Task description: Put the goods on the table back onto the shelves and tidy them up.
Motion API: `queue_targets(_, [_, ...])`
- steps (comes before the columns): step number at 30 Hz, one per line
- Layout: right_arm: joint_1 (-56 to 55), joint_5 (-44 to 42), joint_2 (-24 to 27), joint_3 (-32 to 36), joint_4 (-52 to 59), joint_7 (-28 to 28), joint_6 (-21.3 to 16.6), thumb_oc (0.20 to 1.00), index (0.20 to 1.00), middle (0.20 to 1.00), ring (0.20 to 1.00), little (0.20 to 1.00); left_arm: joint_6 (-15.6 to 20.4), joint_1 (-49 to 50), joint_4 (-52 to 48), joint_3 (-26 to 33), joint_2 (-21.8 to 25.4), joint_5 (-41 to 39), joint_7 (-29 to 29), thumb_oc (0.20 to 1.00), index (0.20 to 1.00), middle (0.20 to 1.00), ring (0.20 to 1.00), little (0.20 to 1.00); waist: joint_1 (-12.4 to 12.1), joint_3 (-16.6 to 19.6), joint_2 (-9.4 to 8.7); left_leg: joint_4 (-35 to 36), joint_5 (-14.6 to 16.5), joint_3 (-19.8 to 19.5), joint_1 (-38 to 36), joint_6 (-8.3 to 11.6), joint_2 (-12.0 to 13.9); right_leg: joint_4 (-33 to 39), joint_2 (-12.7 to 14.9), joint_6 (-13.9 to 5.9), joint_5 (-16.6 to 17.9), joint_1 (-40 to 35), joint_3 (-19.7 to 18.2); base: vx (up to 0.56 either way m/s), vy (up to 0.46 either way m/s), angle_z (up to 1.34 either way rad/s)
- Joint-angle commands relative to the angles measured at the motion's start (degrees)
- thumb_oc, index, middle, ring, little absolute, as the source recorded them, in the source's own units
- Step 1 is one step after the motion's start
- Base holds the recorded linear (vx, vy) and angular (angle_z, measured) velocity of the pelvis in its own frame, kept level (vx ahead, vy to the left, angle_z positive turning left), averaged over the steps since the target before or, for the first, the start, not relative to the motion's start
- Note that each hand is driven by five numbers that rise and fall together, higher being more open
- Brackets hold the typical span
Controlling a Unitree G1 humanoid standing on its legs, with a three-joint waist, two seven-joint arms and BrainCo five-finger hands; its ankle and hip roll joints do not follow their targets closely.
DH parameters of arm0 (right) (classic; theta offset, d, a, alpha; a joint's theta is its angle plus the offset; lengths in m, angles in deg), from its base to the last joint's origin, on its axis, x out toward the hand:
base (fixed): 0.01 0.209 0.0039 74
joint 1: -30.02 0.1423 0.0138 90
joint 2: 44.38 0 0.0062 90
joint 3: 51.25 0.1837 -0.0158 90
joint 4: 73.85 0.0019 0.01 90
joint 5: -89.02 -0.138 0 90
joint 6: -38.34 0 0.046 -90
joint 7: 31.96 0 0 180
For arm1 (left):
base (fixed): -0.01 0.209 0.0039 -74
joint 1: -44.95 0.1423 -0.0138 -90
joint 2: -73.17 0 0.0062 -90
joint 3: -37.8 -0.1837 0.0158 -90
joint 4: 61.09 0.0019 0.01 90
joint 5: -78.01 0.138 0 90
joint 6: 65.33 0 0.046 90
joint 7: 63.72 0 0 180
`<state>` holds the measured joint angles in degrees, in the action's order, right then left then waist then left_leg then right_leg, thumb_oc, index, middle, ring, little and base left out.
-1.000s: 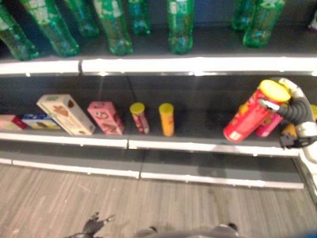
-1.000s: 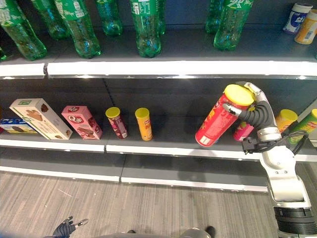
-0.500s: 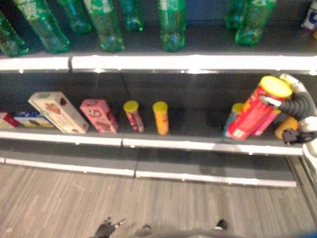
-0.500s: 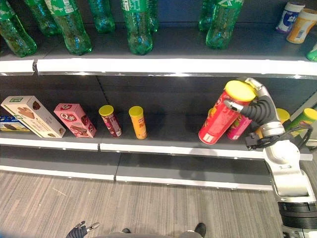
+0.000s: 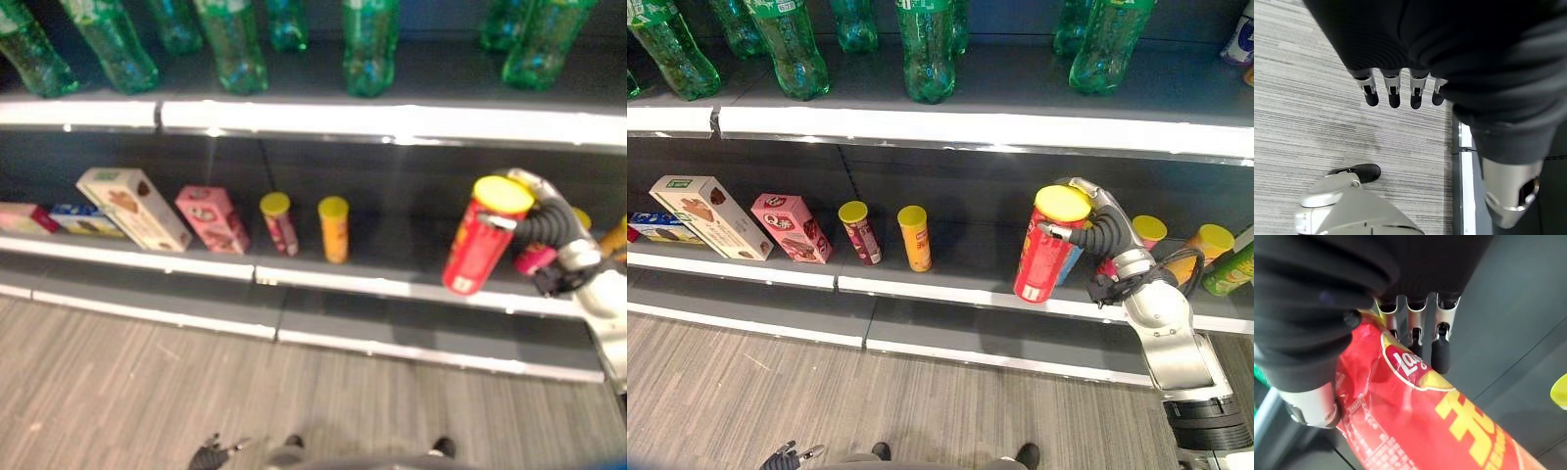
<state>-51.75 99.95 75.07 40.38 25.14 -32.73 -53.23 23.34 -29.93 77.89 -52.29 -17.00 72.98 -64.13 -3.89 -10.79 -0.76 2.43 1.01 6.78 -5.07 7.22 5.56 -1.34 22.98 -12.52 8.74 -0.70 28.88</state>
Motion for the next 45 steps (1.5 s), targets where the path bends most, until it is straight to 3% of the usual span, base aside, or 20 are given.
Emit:
queue_targets(1, [6.76, 7.54, 2.68, 0.63, 2.96, 4.66, -1.27, 0.200, 0.200, 0.200, 0.200, 0.200, 1.37, -1.55, -1.06, -0.93, 3.46, 1.38, -2.20, 1.000, 1.000, 1.000, 1.000, 1.000, -2.27, -2.16, 0.21, 0.16, 2.83, -1.08, 2.15, -3.18, -0.84, -11.49, 4.47, -0.64, -2.92, 6.37, -3.74, -0.10, 0.002, 0.13])
queue_targets(5, [9.02, 15.42, 3.06, -0.24, 1.43, 9.72, -1.23, 0.200, 0.200, 0.200, 0.200, 0.200, 2.11, -2.74, -3.02, -2.31, 4.18, 0.31, -3.48, 1.000, 1.000, 1.000, 1.000, 1.000, -3.24, -7.13, 1.64, -4.65, 3.57, -2.21, 6.79, -3.02, -0.44, -16.26, 6.23, -0.31, -4.87, 10.08, -4.26, -0.14, -0.018, 0.19])
queue_targets(20, [18.26, 13.75, -2.51, -1.43, -3.90, 21.27, 1.28, 0.200, 0.200, 0.200, 0.200, 0.200, 3.06, -7.41, -6.48, -7.30, 5.32, -5.06, -7.02, 1.000, 1.000, 1.000, 1.000, 1.000, -4.06, -14.65, 4.43, -16.12, 3.75, -5.31, 22.64, -1.80, 0.72, -23.04, 7.23, 0.91, -6.54, 20.47, -5.01, -0.08, -0.027, 0.14])
queue_targets(23, [19.55, 12.79, -3.72, -1.27, -4.76, 22.89, 1.50, 0.200, 0.200, 0.200, 0.200, 0.200, 3.34, -7.61, -7.54, -7.84, 5.41, -5.82, -7.55, 1.000, 1.000, 1.000, 1.000, 1.000, -4.21, -15.25, 4.82, -16.06, 3.54, -5.48, 23.88, -1.77, 0.76, -23.45, 7.20, 1.03, -6.64, 22.00, -5.13, -0.02, -0.022, 0.04])
queue_targets(24, [20.69, 12.24, -4.31, -1.37, -5.67, 24.18, 1.70, 0.200, 0.200, 0.200, 0.200, 0.200, 3.50, -7.84, -8.00, -8.14, 5.50, -6.50, -7.72, 1.000, 1.000, 1.000, 1.000, 1.000, -4.54, -15.71, 5.25, -16.32, 4.58, -5.90, 24.46, -1.43, 0.99, -24.35, 6.95, 0.25, -7.90, 22.70, -5.66, -0.04, -0.027, 0.09])
queue_targets(25, [20.81, 12.23, -4.26, -1.36, -5.76, 24.26, 1.67, 0.200, 0.200, 0.200, 0.200, 0.200, 3.51, -7.91, -8.05, -8.16, 5.51, -6.51, -7.73, 1.000, 1.000, 1.000, 1.000, 1.000, -4.50, -15.91, 5.13, -16.38, 3.38, -5.66, 25.19, -1.74, 0.69, -23.85, 7.24, 1.12, -6.75, 23.15, -5.17, 0.04, -0.042, 0.08])
queue_targets(26, [21.34, 11.86, -4.53, -1.31, -6.52, 24.98, 1.83, 0.200, 0.200, 0.200, 0.200, 0.200, 3.58, -7.94, -8.49, -8.38, 5.48, -6.71, -7.92, 1.000, 1.000, 1.000, 1.000, 1.000, -4.69, -15.92, 5.42, -16.37, 4.53, -5.98, 25.05, -1.38, 0.89, -24.51, 6.97, 0.29, -8.04, 23.28, -5.67, -0.02, -0.010, 0.05])
queue_targets(29, [23.47, 11.28, -4.84, -1.09, -8.43, 27.29, 2.30, 0.200, 0.200, 0.200, 0.200, 0.200, 4.02, -8.24, -9.52, -9.01, 5.77, -7.32, -8.45, 1.000, 1.000, 1.000, 1.000, 1.000, -4.94, -16.86, 6.17, -15.78, 3.99, -6.23, 26.17, -1.39, 0.51, -24.82, 7.20, 0.21, -7.94, 24.99, -5.78, 0.00, -0.014, 0.03])
queue_targets(36, [29.15, 11.45, -3.86, 0.24, -11.65, 33.49, 3.22, 0.200, 0.200, 0.200, 0.200, 0.200, 4.90, -8.87, -10.88, -10.72, 5.70, -8.17, -9.57, 1.000, 1.000, 1.000, 1.000, 1.000, -5.46, -17.17, 7.67, -11.87, 2.29, -6.85, 26.73, -1.83, -0.39, -23.57, 7.68, -0.11, -7.39, 26.58, -5.42, 0.01, 0.006, 0.02])
queue_targets(45, [30.88, 12.63, -2.23, 1.52, -13.41, 36.92, 4.49, 0.200, 0.200, 0.200, 0.200, 0.200, 5.14, -9.95, -10.96, -13.13, 5.60, -7.36, -10.18, 1.000, 1.000, 1.000, 1.000, 1.000, -5.63, -17.00, 8.28, -10.61, 2.03, -8.24, 26.42, -1.91, -1.47, -23.71, 7.91, -0.18, -7.91, 26.22, -5.38, 0.02, -0.001, 0.06])
